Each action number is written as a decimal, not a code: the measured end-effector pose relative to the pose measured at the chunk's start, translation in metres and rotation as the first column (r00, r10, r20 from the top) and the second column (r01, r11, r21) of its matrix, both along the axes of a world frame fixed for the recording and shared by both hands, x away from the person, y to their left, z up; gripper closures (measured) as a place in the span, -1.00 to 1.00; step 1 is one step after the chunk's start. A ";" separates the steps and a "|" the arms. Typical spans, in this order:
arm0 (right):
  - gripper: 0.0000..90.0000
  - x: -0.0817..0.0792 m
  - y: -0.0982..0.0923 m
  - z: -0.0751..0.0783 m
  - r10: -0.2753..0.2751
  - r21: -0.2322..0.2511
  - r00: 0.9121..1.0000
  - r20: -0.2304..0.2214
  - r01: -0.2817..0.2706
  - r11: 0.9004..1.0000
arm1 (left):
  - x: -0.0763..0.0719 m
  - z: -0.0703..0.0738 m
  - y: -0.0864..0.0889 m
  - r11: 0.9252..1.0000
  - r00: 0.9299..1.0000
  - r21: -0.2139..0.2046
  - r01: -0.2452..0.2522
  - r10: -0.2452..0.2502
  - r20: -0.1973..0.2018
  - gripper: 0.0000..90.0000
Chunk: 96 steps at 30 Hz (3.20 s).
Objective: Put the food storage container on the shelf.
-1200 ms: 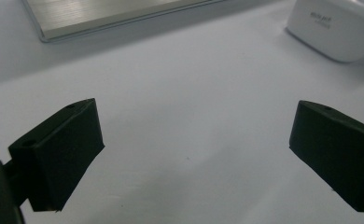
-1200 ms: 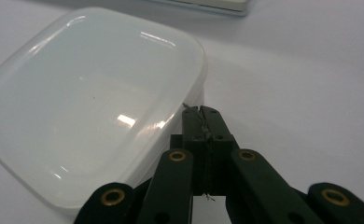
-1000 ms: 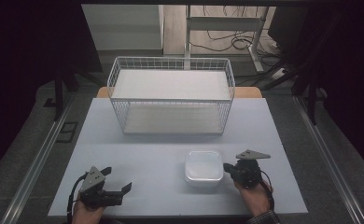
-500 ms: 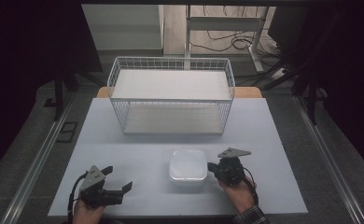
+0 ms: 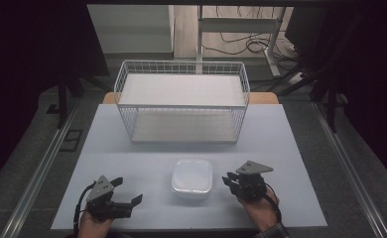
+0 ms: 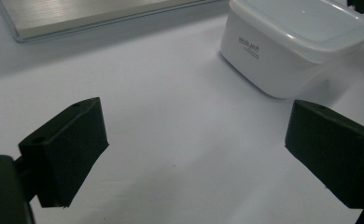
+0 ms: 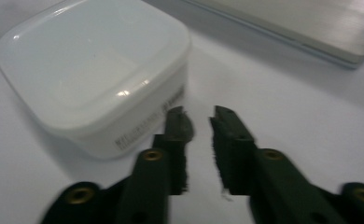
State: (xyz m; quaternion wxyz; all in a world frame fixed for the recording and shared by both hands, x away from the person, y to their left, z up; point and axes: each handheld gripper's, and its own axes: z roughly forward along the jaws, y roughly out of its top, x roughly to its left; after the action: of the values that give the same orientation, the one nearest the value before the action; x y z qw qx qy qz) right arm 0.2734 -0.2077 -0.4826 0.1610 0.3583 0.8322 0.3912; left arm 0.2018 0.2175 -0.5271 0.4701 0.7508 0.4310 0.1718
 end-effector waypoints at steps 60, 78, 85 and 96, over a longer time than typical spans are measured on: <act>-0.55 0.032 0.045 -0.011 0.169 0.177 0.952 -0.255 -0.125 0.976 | 0.087 0.011 -0.098 0.943 0.931 -0.136 0.303 -0.324 -0.171 -0.58; 0.75 0.009 0.019 0.012 0.014 0.290 0.990 -0.143 0.028 0.957 | 0.063 0.025 -0.086 0.968 0.975 -0.202 0.151 -0.179 -0.129 0.76; 0.75 0.021 0.025 0.026 0.023 0.294 0.997 -0.079 0.001 0.956 | 0.074 0.045 -0.080 0.973 0.984 -0.180 0.143 -0.160 -0.080 0.76; 0.73 0.057 0.045 0.032 0.024 0.269 0.998 -0.052 -0.009 0.963 | 0.102 0.054 -0.068 0.982 0.990 -0.156 0.107 -0.119 -0.069 0.76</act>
State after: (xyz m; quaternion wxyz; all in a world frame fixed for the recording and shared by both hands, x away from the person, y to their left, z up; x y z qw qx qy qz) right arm 0.3304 -0.1630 -0.4511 0.0850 0.3804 0.7786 0.4918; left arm 0.3041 0.1493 -0.4731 0.5175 0.7424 0.4175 0.0819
